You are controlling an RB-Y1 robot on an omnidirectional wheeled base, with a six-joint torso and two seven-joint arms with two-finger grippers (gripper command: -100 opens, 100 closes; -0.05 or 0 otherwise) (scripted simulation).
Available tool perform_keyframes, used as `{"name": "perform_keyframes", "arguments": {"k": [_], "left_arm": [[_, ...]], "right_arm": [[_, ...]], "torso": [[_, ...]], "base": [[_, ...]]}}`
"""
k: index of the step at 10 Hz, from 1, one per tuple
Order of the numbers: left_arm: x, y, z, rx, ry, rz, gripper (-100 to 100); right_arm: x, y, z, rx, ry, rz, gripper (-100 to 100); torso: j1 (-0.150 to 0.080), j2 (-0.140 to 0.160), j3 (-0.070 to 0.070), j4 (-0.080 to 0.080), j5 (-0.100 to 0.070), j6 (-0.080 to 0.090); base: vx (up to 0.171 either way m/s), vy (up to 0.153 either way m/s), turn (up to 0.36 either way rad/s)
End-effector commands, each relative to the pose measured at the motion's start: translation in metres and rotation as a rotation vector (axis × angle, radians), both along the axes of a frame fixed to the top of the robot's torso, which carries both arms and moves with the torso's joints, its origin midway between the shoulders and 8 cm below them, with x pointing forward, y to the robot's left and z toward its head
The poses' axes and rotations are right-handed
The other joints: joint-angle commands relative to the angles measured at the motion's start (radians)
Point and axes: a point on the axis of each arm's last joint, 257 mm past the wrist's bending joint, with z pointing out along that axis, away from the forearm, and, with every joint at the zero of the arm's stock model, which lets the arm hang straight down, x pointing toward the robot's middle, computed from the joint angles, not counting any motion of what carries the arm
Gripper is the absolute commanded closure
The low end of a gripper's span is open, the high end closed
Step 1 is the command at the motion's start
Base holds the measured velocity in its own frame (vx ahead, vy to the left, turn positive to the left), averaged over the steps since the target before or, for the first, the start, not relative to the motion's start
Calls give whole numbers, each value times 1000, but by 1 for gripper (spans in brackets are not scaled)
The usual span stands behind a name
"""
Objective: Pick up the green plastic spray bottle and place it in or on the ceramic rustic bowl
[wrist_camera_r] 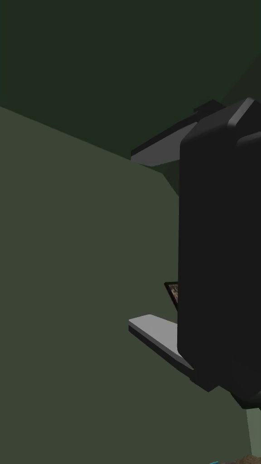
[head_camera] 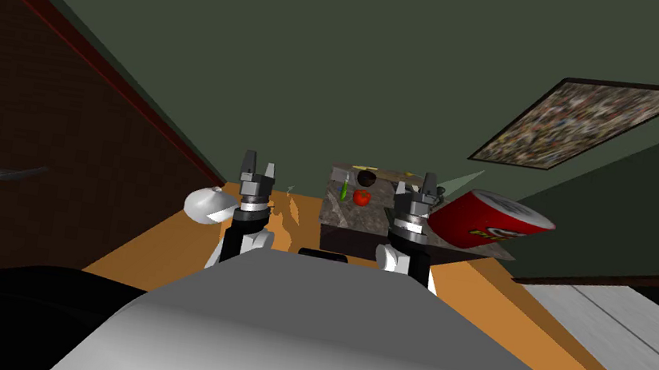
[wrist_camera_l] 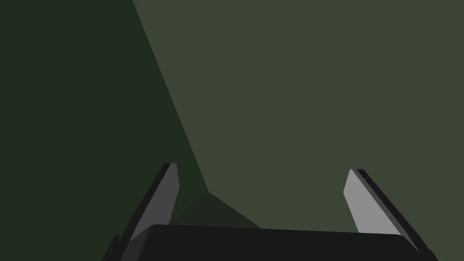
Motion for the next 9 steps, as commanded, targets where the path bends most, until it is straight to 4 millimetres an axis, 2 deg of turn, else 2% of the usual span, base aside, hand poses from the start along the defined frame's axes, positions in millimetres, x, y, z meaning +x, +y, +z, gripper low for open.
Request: {"name": "perform_keyframes", "arguments": {"k": [1,5,9], "left_arm": [[0,0,0,0,0,0,0],[0,0,0,0,0,0,0],[0,0,0,0,0,0,0]], "right_arm": [[3,2,-7,-44,24,5,-100],[19,-5,-39,-194,131,-15,-100],[36,-32,-81,-355,271,-83,-100]], "torso": [[0,0,0,0,0,0],[5,4,2,1,1,0],[8,7,4,1,2,0]], "base": [[-19,21,51],[-57,83,104],[-93,131,156]]}}
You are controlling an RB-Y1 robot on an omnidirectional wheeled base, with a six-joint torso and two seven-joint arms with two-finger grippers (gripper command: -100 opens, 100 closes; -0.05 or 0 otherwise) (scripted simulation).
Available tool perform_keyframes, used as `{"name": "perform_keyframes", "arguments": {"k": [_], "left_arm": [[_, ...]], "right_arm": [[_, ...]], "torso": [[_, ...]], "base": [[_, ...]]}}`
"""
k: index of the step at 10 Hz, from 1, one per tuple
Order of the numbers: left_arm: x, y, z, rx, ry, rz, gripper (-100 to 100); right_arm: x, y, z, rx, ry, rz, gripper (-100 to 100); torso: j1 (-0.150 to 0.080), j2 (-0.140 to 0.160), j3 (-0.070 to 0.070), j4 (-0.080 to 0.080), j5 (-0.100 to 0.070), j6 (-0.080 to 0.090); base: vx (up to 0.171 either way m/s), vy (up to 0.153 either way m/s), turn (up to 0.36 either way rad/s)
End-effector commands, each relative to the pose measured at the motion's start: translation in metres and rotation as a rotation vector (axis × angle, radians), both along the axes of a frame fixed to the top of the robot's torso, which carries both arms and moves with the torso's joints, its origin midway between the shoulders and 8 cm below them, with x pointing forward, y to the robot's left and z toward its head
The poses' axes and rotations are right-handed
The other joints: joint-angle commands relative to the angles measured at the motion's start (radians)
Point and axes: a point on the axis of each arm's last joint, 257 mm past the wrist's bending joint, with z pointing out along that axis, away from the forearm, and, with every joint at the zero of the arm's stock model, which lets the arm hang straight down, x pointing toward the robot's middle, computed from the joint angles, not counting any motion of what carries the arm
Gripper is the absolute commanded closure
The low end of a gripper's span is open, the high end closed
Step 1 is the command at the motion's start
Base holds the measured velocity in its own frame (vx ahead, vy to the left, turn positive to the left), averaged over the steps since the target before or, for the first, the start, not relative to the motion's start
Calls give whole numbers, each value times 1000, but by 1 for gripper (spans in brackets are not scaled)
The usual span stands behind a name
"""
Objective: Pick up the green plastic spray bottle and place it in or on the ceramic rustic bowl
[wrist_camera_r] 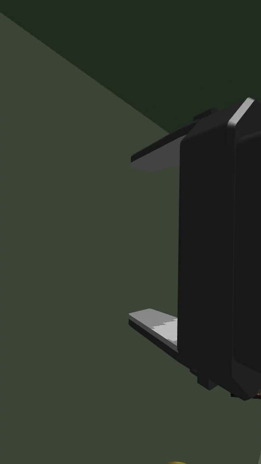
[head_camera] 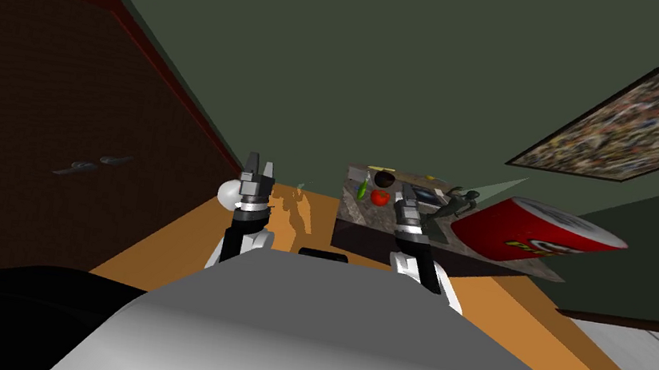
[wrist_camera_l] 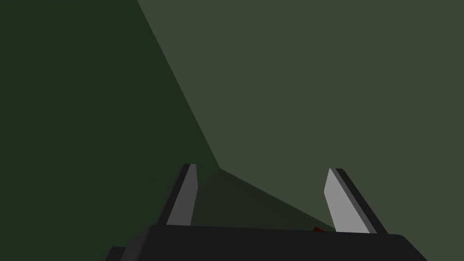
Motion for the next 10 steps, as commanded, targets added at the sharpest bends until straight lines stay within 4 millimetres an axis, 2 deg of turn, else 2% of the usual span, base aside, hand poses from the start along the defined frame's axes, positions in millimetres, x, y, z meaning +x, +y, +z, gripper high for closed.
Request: {"name": "perform_keyframes", "arguments": {"k": [1,5,10], "left_arm": [[0,0,0,0,0,0,0],[0,0,0,0,0,0,0],[0,0,0,0,0,0,0]], "right_arm": [[7,-15,-18,-69,57,-35,-100],[18,-54,-55,-236,184,-118,-100],[24,-98,-89,-423,313,-201,-100]], "torso": [[0,0,0,0,0,0],[0,-2,-1,0,0,0],[-2,-2,-1,0,0,0]], "base": [[-80,142,122],[-67,143,150],[-42,130,97]]}}
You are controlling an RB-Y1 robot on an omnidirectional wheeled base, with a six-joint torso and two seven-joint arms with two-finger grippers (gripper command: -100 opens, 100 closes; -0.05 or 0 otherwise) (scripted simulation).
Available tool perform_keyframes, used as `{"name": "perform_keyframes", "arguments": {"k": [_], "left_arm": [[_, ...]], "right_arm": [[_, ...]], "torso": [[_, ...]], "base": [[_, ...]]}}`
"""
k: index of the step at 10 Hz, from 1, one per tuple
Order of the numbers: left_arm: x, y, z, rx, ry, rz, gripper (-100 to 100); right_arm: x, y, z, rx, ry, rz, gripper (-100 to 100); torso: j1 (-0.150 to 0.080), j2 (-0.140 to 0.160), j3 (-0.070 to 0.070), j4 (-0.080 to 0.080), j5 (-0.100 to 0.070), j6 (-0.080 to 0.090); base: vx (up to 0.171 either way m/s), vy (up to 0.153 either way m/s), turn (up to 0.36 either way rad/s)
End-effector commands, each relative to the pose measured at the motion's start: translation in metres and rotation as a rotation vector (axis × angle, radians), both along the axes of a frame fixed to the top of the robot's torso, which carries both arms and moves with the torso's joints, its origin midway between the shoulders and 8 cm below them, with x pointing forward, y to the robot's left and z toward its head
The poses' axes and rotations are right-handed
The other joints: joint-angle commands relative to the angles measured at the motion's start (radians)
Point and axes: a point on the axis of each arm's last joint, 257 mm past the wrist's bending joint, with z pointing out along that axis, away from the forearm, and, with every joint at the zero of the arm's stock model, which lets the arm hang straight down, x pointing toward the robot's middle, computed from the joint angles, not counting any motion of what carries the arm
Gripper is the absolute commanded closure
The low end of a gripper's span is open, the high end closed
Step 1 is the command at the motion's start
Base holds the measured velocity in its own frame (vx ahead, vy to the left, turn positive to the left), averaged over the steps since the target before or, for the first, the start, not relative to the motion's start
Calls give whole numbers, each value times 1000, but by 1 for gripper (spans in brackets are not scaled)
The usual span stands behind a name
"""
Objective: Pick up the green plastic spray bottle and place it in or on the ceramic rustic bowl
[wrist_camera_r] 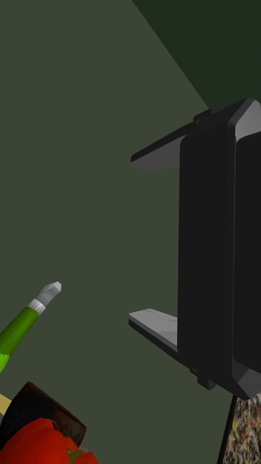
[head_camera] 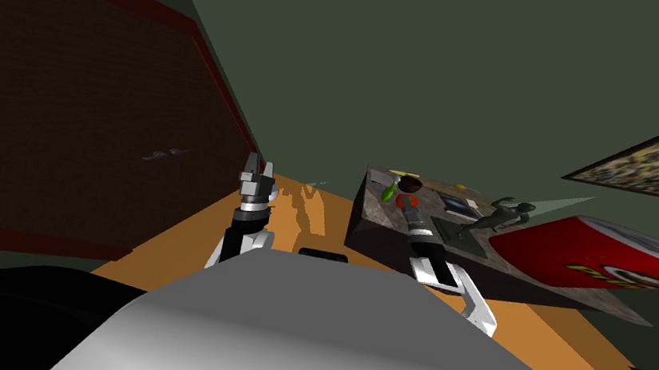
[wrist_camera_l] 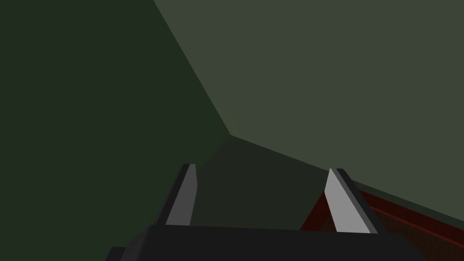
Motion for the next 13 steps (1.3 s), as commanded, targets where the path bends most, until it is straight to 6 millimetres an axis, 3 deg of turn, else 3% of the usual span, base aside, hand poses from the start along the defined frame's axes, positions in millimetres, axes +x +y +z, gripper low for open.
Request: {"name": "perform_keyframes", "arguments": {"k": [1,7,13], "left_arm": [[0,0,0,0,0,0,0],[0,0,0,0,0,0,0],[0,0,0,0,0,0,0]], "right_arm": [[0,-13,-9,-56,41,-23,-100],[3,-52,-45,-277,196,-76,-100],[1,-83,-76,-486,337,-96,-100]], "torso": [[0,0,0,0,0,0],[-3,-7,-4,-2,-1,0],[-4,-12,-7,-3,-1,0]], "base": [[-3,96,66],[66,74,4],[141,40,-64]]}}
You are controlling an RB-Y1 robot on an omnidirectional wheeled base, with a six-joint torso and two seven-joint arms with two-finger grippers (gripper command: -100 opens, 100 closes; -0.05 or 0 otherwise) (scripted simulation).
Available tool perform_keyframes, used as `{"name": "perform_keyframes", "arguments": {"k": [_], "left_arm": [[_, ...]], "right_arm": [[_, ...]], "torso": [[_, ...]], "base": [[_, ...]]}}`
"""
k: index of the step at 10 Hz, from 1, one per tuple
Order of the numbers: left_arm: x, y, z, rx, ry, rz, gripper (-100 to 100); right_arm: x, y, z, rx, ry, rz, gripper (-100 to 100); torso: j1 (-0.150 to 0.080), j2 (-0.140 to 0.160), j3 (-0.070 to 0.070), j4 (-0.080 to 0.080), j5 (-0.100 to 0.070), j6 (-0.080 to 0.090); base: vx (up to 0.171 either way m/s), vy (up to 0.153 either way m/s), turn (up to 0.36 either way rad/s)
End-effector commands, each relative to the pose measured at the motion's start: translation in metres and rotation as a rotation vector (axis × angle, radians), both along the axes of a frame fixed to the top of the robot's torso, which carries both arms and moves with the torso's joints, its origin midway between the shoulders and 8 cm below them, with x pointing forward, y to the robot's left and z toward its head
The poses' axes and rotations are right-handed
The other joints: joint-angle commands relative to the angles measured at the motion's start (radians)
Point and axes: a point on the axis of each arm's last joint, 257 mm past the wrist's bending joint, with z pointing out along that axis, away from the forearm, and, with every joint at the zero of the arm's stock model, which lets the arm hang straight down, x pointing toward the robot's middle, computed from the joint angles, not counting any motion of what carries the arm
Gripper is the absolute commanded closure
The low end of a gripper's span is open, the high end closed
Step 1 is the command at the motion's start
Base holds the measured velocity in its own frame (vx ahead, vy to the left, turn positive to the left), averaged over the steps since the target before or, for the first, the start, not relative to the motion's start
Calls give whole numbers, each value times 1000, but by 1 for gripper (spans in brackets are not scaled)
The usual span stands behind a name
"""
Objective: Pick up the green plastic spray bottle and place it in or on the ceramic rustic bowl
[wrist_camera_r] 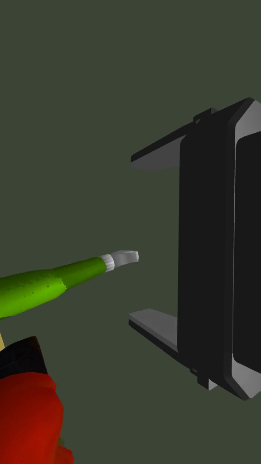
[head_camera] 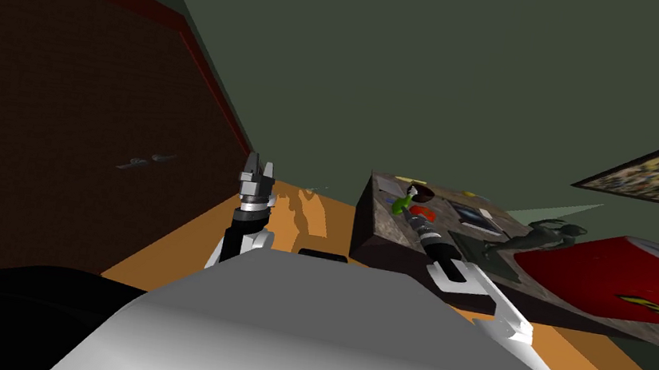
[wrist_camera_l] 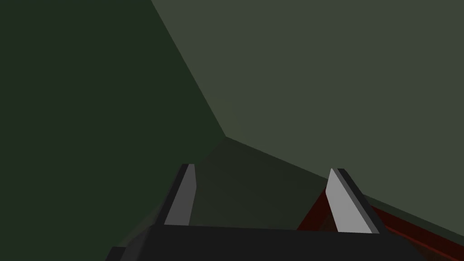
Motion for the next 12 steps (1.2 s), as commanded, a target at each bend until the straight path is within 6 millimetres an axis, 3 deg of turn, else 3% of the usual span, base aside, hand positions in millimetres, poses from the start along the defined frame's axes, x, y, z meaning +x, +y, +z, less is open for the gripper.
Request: {"name": "perform_keyframes", "arguments": {"k": [1,6,7,8,9,10,12], "left_arm": [[0,0,0,0,0,0,0],[0,0,0,0,0,0,0],[0,0,0,0,0,0,0],[0,0,0,0,0,0,0],[0,0,0,0,0,0,0],[0,0,0,0,0,0,0],[0,0,0,0,0,0,0]], "right_arm": [[-1,-8,-8,-56,39,-5,-100],[-9,-40,-34,-219,157,-32,-100],[-7,-36,-30,-199,141,-27,-100],[-7,-37,-31,-203,144,-29,0],[-7,-37,-31,-202,143,-28,-100],[-7,-37,-31,-202,143,-28,100],[-7,-37,-30,-203,143,-29,100]], "torso": [[0,0,0,0,0,0],[-1,-4,-2,-1,0,0],[-1,-4,-2,-1,0,0],[-1,2,1,0,-1,0],[-2,7,4,1,-1,0],[-2,9,5,2,-1,0],[-2,11,6,2,-1,0]], "base": [[170,29,-64],[191,22,-91],[97,6,-13],[18,1,5],[9,0,0],[0,0,0],[0,0,0]]}}
